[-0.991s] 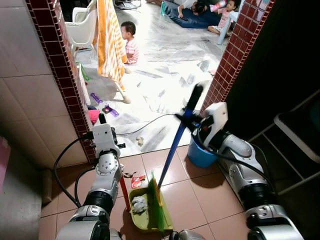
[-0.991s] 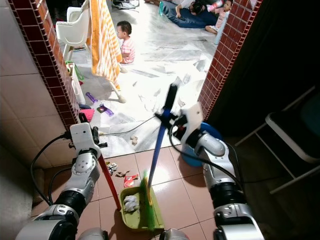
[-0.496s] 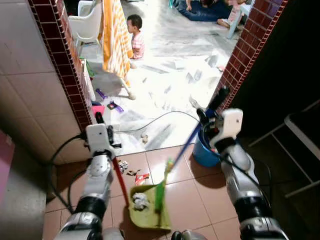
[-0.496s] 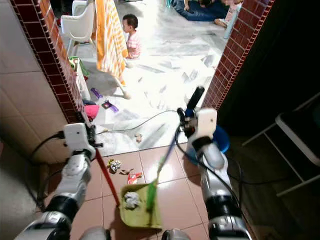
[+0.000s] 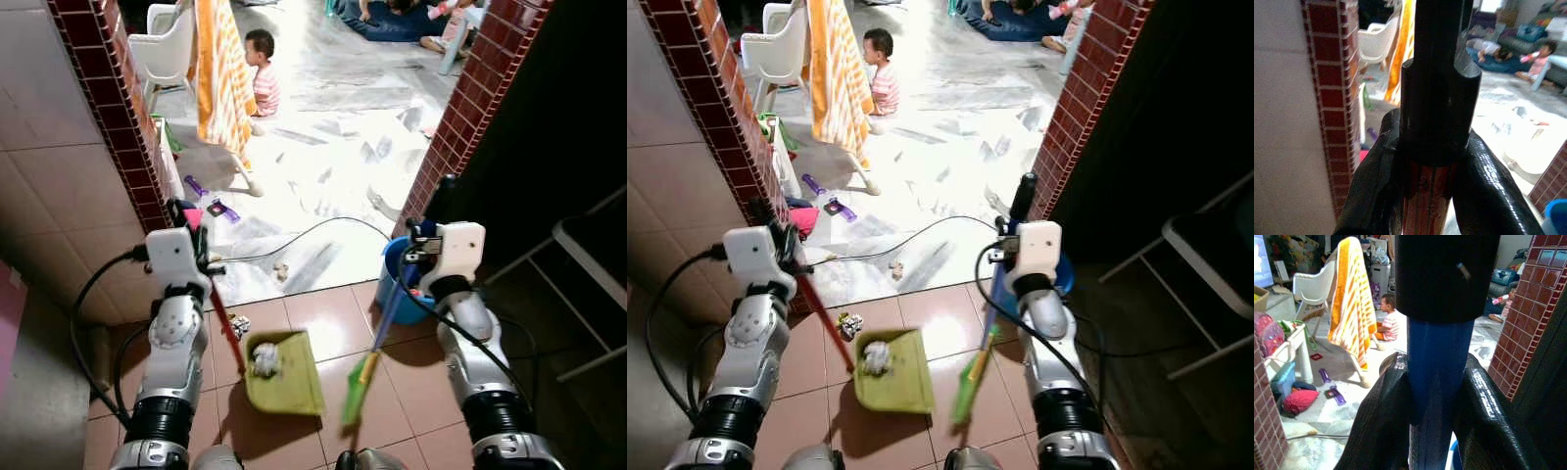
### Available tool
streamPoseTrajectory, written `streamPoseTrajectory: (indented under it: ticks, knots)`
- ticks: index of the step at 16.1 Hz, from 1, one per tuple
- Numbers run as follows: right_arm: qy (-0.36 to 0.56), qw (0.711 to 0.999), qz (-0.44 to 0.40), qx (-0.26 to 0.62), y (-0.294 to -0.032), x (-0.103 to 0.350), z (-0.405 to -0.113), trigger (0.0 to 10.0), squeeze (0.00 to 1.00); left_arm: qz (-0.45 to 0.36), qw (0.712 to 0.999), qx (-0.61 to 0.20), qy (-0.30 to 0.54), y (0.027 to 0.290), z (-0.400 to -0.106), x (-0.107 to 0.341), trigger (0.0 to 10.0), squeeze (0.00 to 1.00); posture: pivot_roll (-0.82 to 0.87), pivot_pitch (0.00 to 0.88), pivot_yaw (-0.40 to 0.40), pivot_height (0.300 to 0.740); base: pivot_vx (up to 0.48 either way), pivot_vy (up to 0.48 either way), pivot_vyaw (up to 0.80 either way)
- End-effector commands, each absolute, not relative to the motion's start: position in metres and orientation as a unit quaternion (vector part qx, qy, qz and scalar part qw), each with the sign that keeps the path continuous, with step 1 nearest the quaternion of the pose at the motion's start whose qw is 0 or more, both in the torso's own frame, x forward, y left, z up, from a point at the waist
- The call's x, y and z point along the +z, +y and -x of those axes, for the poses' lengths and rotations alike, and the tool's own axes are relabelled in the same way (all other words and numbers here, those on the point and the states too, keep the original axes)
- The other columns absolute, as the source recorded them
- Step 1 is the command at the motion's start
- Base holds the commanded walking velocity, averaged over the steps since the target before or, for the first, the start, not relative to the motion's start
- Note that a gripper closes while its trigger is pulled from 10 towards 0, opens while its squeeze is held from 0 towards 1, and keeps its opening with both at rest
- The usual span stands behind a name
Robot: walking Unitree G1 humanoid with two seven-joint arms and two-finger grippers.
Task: Sweep floor
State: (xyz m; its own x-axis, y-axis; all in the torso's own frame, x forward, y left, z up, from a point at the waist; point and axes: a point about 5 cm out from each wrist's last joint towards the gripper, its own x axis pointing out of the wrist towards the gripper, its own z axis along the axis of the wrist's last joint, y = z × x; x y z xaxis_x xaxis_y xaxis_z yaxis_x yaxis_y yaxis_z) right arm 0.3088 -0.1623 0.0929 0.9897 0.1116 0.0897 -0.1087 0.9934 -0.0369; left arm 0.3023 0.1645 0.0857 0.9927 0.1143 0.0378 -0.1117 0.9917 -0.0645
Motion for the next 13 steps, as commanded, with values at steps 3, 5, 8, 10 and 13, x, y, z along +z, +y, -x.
streamPoseTrajectory:
  ticks: [3, 5, 8, 10, 13]
  knots:
    - [-0.077, 0.995, 0.017, 0.062, -0.155, 0.104, -0.311, 10.0, 0.0, 0.042, 0.997, 0.036, -0.046, 0.157, -0.304, 0.102, 10.0, 0.0, -0.02, 0.0, -0.027, 0.74, 0.0, -0.091, 0.0]
    - [-0.078, 0.995, 0.029, 0.06, -0.157, 0.105, -0.312, 10.0, 0.0, 0.047, 0.998, 0.034, -0.04, 0.156, -0.304, 0.104, 10.0, 0.0, -0.02, 0.0, -0.027, 0.74, 0.0, -0.364, 0.0]
    - [-0.078, 0.995, 0.03, 0.057, -0.161, 0.105, -0.312, 10.0, 0.0, 0.05, 0.998, 0.032, -0.037, 0.154, -0.303, 0.108, 10.0, 0.0, -0.03, 0.0, -0.027, 0.74, 0.0, -0.344, 0.36]
    - [-0.075, 0.995, 0.031, 0.058, -0.161, 0.103, -0.311, 10.0, 0.0, 0.052, 0.997, 0.033, -0.036, 0.154, -0.304, 0.111, 10.0, 0.0, -0.03, 0.0, -0.029, 0.74, 0.0, -0.315, 0.0]
    - [-0.07, 0.995, 0.034, 0.058, -0.161, 0.1, -0.31, 10.0, 0.0, 0.054, 0.997, 0.037, -0.037, 0.155, -0.305, 0.114, 10.0, 0.0, -0.03, 0.0, -0.03, 0.74, 0.0, -0.298, 0.0]
